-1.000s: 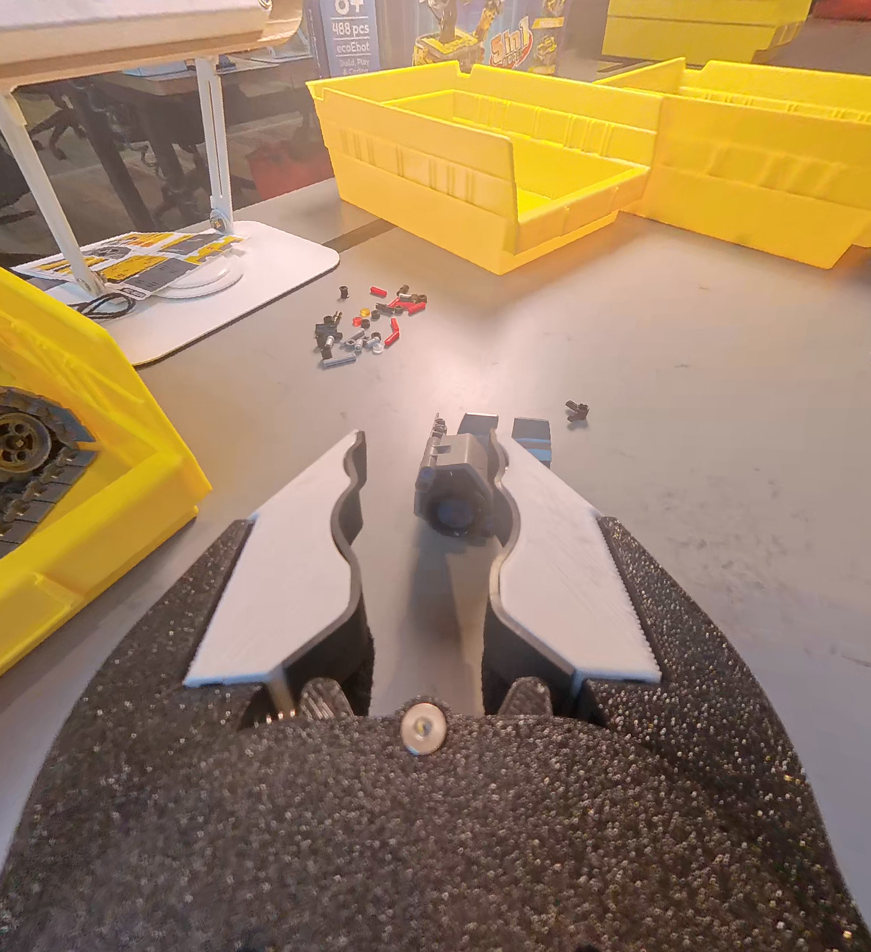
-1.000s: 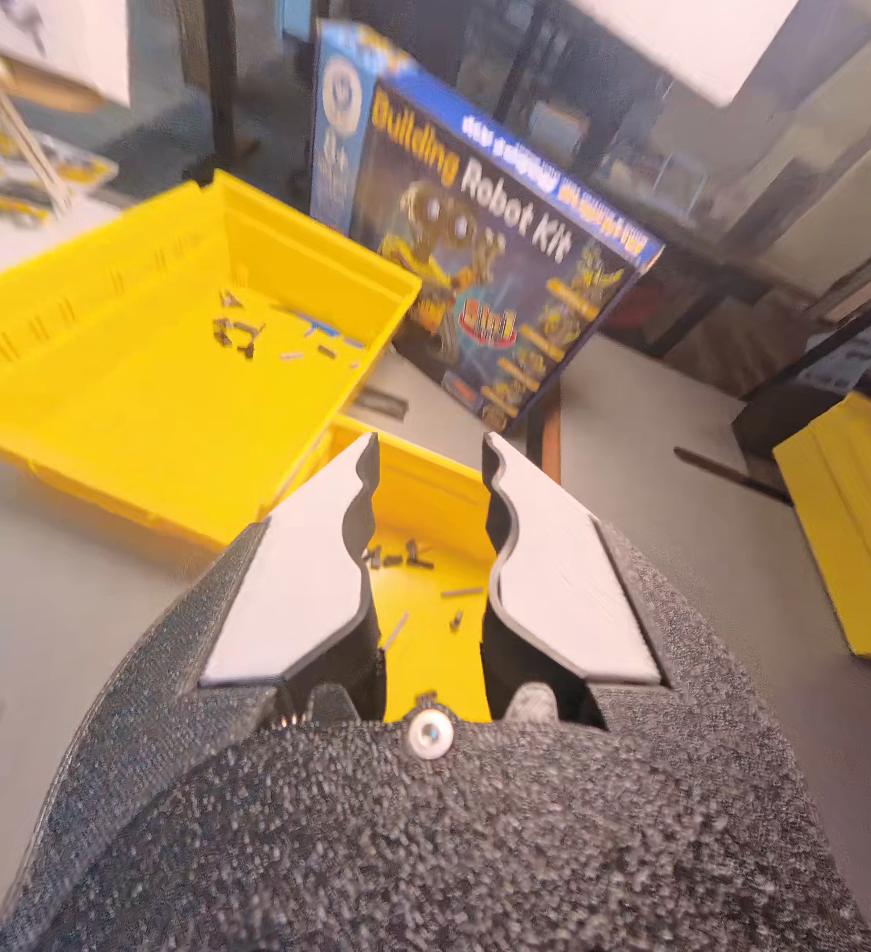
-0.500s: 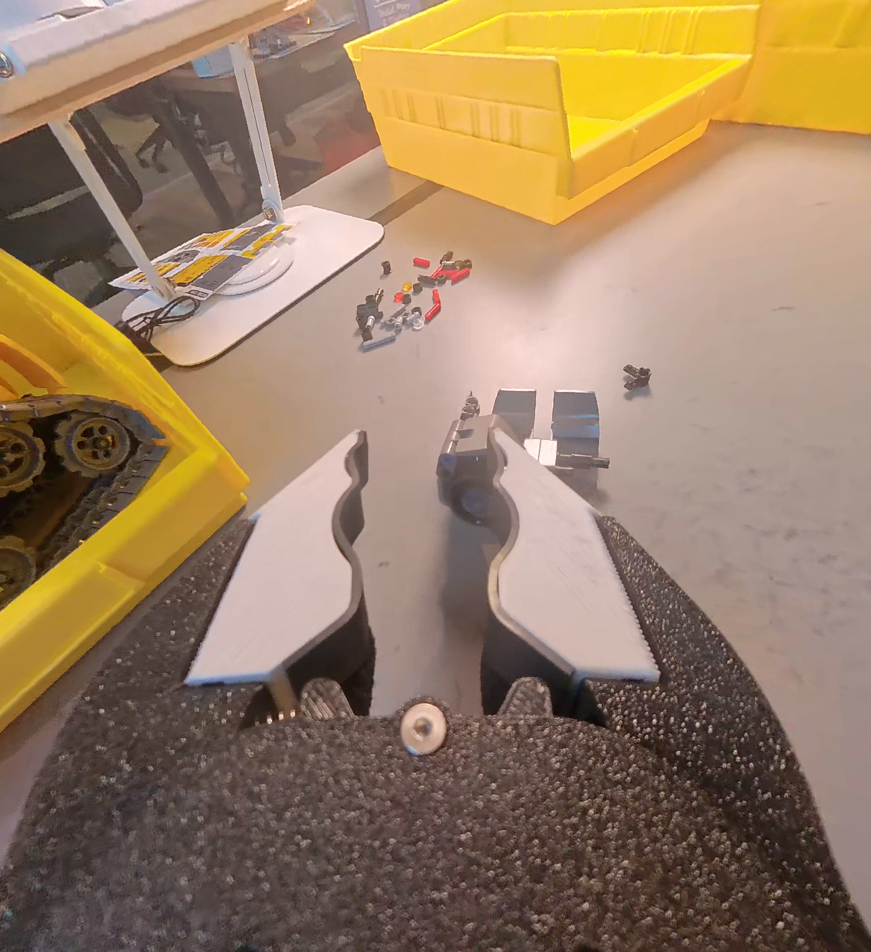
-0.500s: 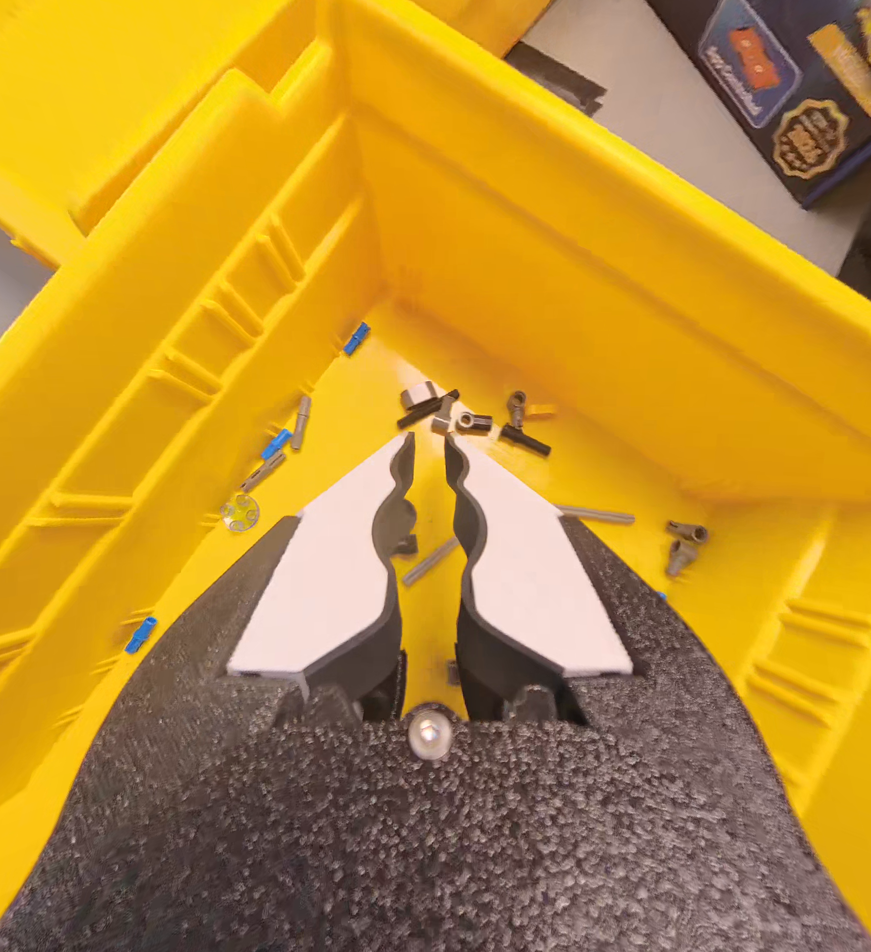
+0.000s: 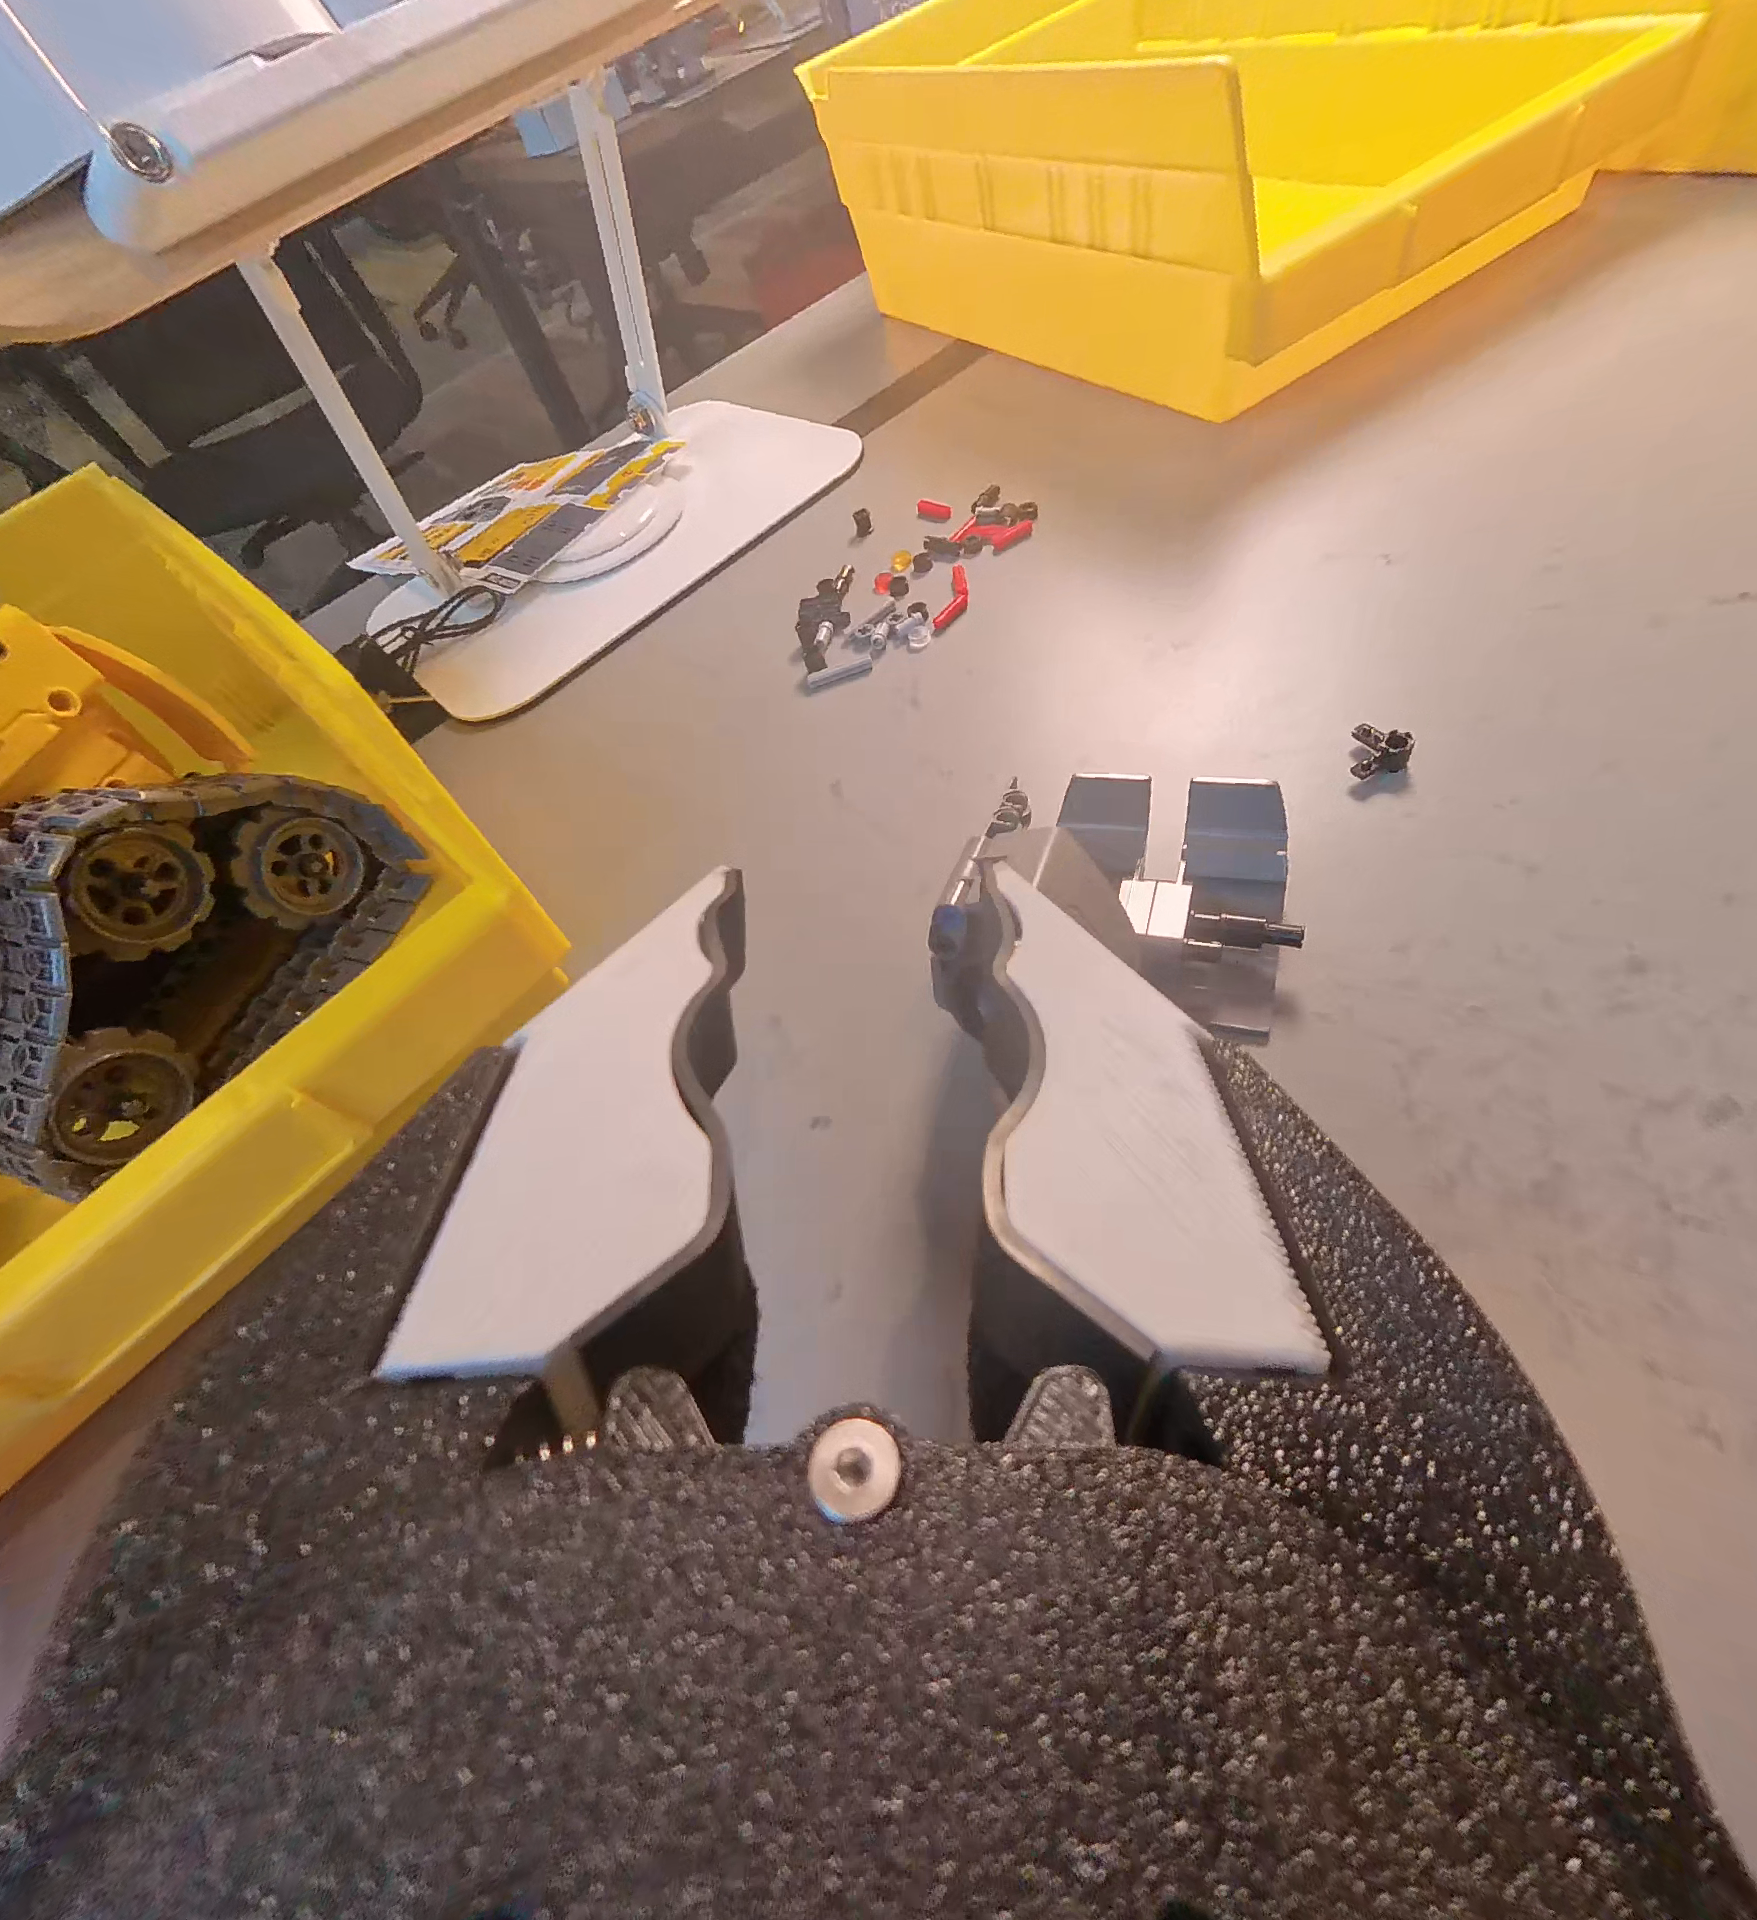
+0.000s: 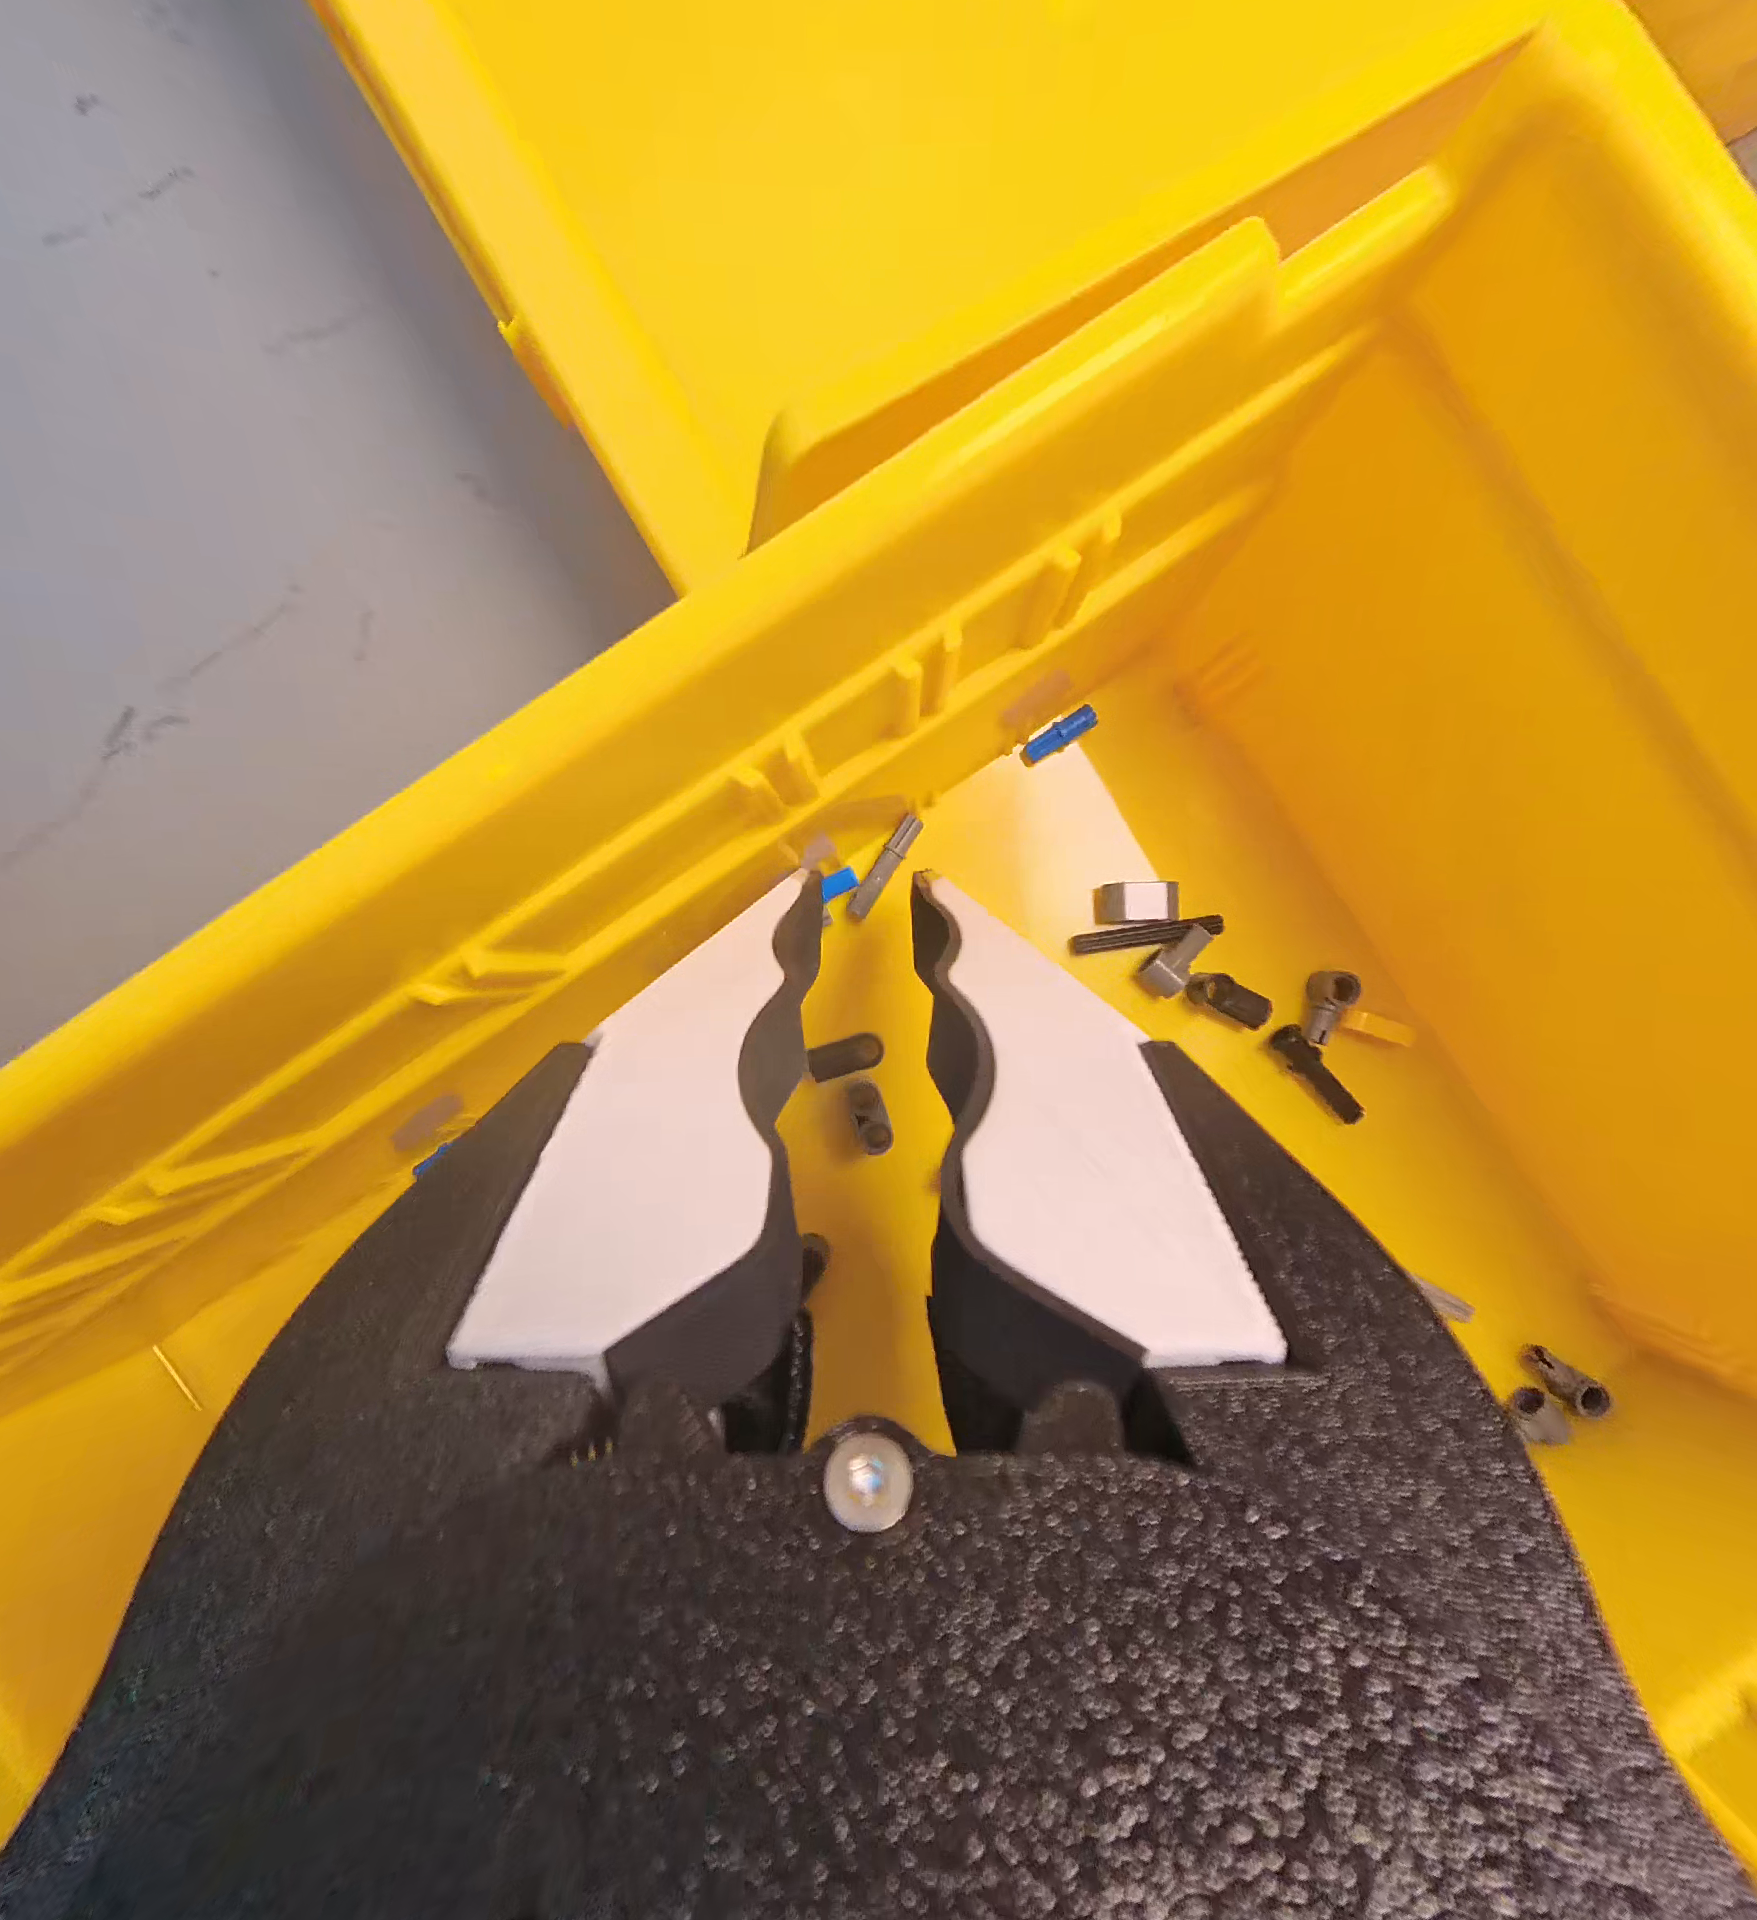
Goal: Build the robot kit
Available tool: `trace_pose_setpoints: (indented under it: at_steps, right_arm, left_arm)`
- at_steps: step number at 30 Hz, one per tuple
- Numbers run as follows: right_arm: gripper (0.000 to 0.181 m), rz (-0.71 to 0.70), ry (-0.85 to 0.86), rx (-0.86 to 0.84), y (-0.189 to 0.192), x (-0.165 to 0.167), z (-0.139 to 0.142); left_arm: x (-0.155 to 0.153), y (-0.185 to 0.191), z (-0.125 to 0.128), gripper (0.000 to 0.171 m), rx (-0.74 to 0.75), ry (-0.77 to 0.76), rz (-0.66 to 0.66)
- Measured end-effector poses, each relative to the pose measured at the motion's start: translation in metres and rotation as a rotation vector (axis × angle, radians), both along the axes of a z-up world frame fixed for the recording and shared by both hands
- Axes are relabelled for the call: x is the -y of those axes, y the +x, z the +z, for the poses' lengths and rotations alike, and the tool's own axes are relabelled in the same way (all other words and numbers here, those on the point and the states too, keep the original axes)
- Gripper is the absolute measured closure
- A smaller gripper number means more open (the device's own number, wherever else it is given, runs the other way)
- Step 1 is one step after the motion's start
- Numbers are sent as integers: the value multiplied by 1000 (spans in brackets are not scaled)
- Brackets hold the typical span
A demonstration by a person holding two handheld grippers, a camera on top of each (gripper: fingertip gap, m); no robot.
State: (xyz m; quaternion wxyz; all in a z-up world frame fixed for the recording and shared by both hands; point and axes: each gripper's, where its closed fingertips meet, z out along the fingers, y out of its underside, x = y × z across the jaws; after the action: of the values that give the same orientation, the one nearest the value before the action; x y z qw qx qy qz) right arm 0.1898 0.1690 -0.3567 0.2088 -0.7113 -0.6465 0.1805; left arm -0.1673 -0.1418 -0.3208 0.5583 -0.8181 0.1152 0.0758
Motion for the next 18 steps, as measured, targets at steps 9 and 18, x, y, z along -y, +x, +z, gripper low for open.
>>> trace_pose_setpoints:
  at_steps: [9,18]
  right_arm:
    - [166,329,103,46,3,14,-8]
    - [159,461,9,70,-2,11,-11]
  left_arm:
    - [0,-1,-1,128,-13,-1,12]
    - [0,0,1,128,-36,13,12]
